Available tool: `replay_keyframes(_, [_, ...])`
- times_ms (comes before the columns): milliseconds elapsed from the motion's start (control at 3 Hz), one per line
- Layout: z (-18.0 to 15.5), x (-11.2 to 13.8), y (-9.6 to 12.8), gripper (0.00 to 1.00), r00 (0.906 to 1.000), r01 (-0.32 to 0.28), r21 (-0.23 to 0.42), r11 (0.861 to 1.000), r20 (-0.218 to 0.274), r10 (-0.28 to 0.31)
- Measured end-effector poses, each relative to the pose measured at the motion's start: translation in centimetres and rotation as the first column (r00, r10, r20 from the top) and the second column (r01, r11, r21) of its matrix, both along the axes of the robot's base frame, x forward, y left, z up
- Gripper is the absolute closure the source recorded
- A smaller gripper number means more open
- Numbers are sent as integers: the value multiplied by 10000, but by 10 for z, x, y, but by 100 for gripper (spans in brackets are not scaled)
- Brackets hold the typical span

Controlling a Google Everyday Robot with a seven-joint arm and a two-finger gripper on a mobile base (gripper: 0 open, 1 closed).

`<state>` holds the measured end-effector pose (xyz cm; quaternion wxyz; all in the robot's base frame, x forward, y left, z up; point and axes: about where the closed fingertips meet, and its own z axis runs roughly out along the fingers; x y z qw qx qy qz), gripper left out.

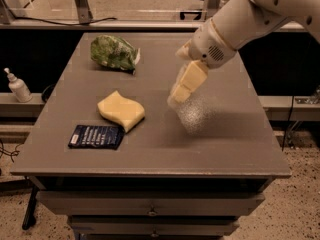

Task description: Move sponge near rxbar blueberry

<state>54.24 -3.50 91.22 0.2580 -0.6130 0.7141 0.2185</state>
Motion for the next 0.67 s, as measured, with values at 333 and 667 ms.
replay_keyframes(333, [27,34,-54,0,9984,244,1214,9923,470,-303])
replay_keyframes(667, [60,48,-58,0,9922,284,1596,9868,1154,-472])
